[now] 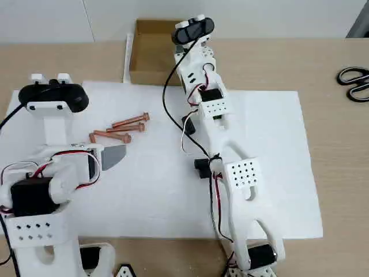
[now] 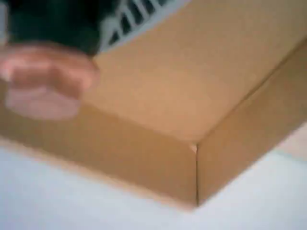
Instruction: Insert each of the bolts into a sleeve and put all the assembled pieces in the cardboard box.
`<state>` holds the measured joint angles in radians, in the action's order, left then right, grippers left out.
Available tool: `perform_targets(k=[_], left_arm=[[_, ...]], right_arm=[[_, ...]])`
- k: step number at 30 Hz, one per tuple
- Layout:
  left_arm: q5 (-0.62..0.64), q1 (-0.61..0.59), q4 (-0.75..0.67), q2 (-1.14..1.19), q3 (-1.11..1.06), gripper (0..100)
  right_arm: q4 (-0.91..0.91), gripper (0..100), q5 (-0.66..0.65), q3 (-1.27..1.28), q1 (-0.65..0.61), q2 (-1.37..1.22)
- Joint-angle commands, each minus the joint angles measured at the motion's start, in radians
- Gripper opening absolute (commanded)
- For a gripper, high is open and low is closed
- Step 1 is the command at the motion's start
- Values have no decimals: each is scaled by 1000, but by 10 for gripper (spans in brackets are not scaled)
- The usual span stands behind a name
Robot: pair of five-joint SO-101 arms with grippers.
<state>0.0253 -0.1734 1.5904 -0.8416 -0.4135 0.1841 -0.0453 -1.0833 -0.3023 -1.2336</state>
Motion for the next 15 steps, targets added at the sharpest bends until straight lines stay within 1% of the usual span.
perform_targets(k=[1, 3, 9, 11, 14, 15], left_arm=[[-6, -2, 6, -14, 7, 357], [-6, -2, 6, -14, 7, 357], [-6, -2, 6, -14, 7, 357], [-6, -2, 6, -14, 7, 357], [-6, -2, 6, -14, 8, 357], [-6, -2, 6, -14, 8, 357]], right_arm=[[90, 173, -14, -130, -4, 5], [125, 188, -14, -161, -4, -2], [154, 188, -14, -293, 1, 2], [240, 188, -14, -377, 1, 2], [427, 188, -14, -588, 1, 2], [478, 188, -14, -615, 2, 4]])
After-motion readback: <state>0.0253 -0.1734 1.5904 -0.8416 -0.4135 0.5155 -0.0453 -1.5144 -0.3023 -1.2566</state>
